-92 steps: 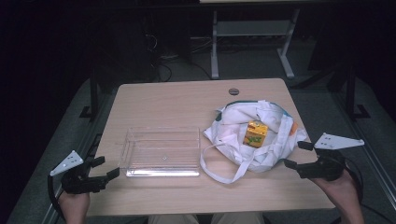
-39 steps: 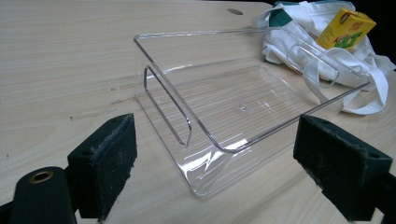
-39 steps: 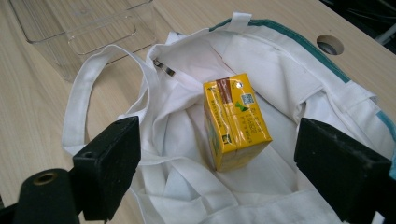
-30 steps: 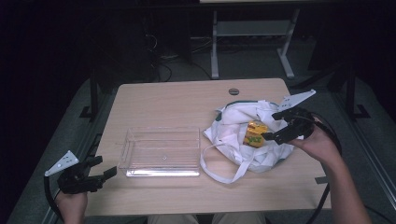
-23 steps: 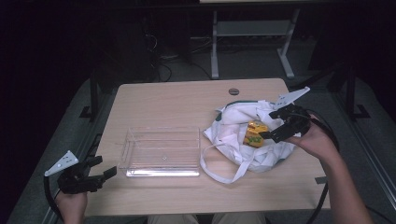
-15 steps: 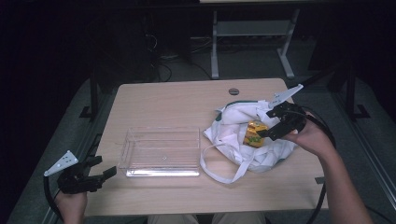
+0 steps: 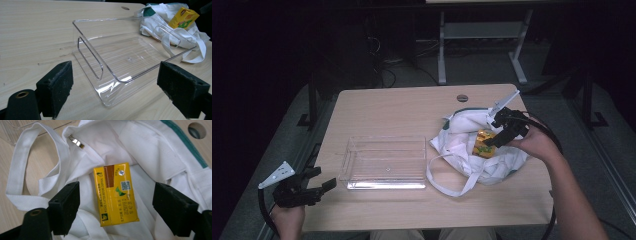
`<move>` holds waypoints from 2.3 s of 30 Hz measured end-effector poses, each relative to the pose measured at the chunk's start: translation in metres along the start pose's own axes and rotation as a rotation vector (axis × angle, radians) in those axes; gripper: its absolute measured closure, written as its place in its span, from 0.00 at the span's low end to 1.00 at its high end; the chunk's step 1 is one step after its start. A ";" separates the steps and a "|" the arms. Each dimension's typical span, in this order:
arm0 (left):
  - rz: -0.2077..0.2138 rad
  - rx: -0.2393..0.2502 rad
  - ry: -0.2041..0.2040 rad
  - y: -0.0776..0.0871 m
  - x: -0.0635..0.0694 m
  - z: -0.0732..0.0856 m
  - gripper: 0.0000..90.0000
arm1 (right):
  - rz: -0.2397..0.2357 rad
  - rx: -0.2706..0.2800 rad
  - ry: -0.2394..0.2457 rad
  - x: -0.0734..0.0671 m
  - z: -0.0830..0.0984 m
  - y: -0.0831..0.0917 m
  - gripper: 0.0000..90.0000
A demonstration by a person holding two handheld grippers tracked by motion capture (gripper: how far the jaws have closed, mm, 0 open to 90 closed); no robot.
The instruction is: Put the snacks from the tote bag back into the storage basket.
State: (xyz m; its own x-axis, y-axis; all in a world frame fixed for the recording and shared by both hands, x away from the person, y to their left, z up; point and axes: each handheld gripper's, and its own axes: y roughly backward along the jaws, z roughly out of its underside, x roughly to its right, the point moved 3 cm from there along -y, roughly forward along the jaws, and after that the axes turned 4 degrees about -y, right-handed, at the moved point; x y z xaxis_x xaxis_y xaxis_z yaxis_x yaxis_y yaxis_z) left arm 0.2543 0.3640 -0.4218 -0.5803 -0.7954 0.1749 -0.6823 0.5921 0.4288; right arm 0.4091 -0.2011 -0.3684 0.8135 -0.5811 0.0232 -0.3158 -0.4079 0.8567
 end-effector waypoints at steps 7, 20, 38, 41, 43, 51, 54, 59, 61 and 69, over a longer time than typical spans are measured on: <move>-0.001 0.004 -0.002 0.000 0.000 0.000 0.14 | -0.026 -0.045 0.012 0.002 -0.001 -0.011 0.33; 0.004 0.011 0.002 0.000 -0.001 0.000 0.14 | -0.017 -0.119 0.056 0.001 -0.004 -0.026 0.49; 0.005 0.018 0.008 0.001 0.000 0.000 0.14 | -0.016 -0.133 0.091 0.001 -0.006 -0.032 0.55; 0.005 0.018 0.007 0.000 0.000 0.000 0.14 | -0.022 -0.131 0.088 0.002 -0.006 -0.032 0.56; 0.004 0.018 0.009 0.001 0.000 -0.001 0.14 | -0.023 -0.131 0.095 0.002 -0.006 -0.033 0.56; 0.005 0.023 0.014 0.001 0.000 -0.001 0.14 | -0.030 -0.153 0.073 0.003 -0.008 -0.032 0.57; 0.005 0.020 0.012 0.001 0.000 0.000 0.14 | -0.030 -0.173 0.077 0.003 -0.010 -0.032 0.57; 0.004 0.018 0.012 0.001 -0.001 0.000 0.14 | -0.037 -0.189 0.061 0.004 -0.012 -0.033 0.58; 0.004 0.018 0.012 0.002 -0.001 0.000 0.14 | -0.038 -0.186 0.056 0.005 -0.012 -0.032 0.58; 0.002 0.021 0.012 0.002 -0.001 0.000 0.14 | -0.033 -0.154 0.043 0.006 -0.016 -0.025 0.58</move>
State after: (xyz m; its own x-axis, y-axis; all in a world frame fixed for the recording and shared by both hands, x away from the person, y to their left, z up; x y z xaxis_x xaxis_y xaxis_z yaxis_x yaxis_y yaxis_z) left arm 0.2538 0.3658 -0.4210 -0.5764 -0.7956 0.1867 -0.6901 0.5963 0.4102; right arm 0.4293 -0.1830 -0.3818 0.8436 -0.5368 0.0126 -0.2124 -0.3121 0.9260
